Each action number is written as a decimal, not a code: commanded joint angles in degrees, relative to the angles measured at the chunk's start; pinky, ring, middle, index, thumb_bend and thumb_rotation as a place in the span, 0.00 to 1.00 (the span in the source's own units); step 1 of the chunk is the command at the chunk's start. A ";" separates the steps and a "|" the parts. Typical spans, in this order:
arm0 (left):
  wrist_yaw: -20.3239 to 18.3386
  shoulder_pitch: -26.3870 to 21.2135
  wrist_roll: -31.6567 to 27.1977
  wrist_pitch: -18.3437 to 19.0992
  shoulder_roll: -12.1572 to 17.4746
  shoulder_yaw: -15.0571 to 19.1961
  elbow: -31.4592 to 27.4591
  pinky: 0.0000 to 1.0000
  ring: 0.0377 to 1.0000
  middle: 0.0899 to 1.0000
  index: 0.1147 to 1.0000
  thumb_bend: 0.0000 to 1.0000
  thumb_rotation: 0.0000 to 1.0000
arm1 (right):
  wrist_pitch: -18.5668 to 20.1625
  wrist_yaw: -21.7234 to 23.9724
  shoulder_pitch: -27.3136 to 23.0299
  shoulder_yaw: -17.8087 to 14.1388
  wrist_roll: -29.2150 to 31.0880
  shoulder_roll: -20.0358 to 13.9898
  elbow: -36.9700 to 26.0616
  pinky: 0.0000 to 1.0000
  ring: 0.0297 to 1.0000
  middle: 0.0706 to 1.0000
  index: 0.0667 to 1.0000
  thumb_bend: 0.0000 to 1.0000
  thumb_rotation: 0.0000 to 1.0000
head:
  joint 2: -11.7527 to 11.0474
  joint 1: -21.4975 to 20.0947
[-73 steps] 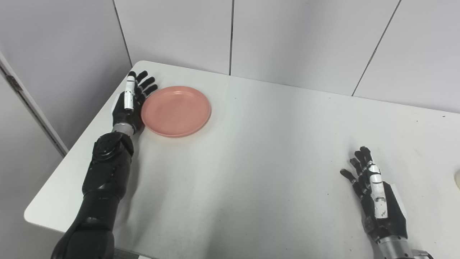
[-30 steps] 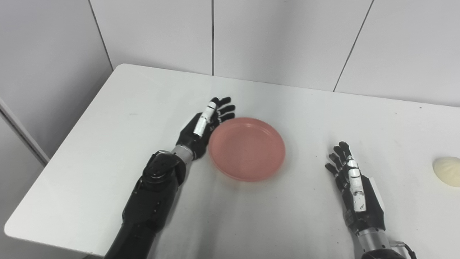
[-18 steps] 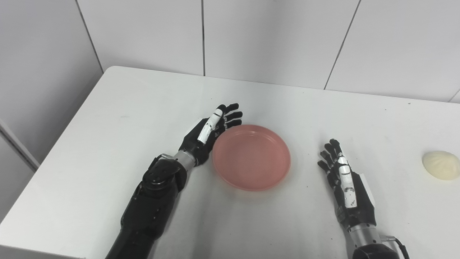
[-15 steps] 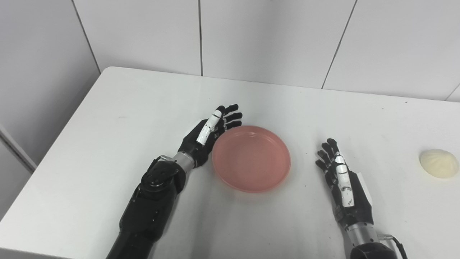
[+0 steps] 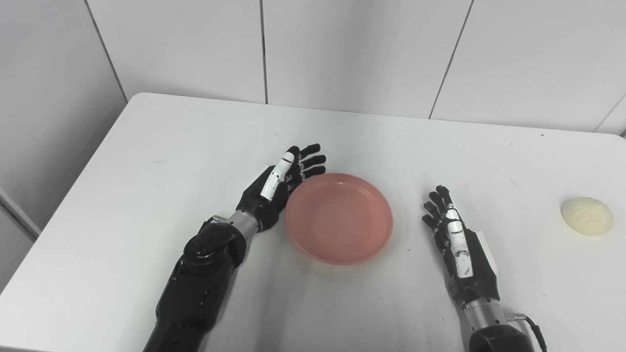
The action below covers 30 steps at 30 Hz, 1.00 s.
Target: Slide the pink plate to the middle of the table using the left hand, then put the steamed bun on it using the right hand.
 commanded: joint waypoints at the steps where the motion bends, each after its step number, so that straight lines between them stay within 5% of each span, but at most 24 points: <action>1: 0.22 2.23 0.81 2.43 0.59 0.21 3.93 0.88 0.88 0.87 0.85 0.45 1.00 | -1.05 0.17 0.06 0.60 -0.46 0.38 -0.05 0.95 0.95 0.96 0.97 0.36 1.00 | -0.15 -0.16; 15: 0.63 1.08 0.99 0.71 0.42 1.42 6.97 0.87 0.86 0.86 0.84 0.46 1.00 | -2.72 -1.04 -0.71 0.06 -1.62 -0.28 0.38 0.93 0.92 0.94 0.95 0.38 1.00 | -1.08 -3.01; 30: 0.47 0.95 0.60 2.27 0.28 2.24 6.72 0.87 0.87 0.86 0.84 0.45 1.00 | -7.37 -6.75 -4.74 -0.66 -18.83 -4.77 -6.10 0.72 0.80 0.87 0.91 0.67 0.94 | -1.66 -5.43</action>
